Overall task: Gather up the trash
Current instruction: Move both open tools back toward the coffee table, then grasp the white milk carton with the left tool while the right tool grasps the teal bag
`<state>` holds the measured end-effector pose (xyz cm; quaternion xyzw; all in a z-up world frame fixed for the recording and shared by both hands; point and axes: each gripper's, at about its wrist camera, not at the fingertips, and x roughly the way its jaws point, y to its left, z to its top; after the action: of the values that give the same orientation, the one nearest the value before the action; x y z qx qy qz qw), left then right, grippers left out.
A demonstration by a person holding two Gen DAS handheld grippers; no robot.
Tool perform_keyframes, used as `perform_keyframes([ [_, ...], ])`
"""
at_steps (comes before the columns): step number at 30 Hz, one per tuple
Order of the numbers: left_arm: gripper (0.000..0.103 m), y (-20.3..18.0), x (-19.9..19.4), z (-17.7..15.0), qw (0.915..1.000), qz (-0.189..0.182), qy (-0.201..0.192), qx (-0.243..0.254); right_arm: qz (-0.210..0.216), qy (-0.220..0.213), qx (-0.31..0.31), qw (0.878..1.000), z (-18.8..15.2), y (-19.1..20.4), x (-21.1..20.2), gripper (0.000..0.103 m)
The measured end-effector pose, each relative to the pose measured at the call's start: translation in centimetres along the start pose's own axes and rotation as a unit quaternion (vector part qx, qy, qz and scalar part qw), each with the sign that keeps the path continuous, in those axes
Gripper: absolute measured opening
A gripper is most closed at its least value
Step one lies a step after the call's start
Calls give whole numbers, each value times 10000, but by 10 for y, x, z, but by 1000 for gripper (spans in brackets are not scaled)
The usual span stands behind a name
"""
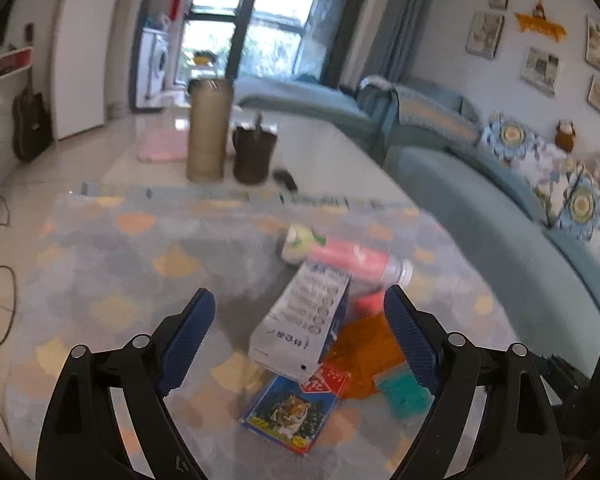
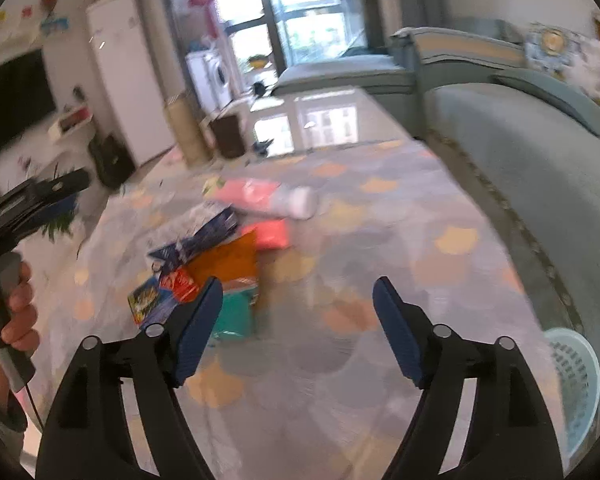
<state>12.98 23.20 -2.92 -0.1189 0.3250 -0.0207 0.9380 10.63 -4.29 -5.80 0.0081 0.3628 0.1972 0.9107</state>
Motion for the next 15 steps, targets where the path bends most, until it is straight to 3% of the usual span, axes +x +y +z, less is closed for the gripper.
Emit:
perform_keyframes([
  [9, 84, -5, 76, -13, 9924, -109, 1043, 644, 68, 486, -452, 9978, -18, 38, 69, 82],
  [15, 83, -19, 99, -19, 9821, 56, 1464, 1186, 84, 663, -438, 9968, -18, 37, 77, 83],
])
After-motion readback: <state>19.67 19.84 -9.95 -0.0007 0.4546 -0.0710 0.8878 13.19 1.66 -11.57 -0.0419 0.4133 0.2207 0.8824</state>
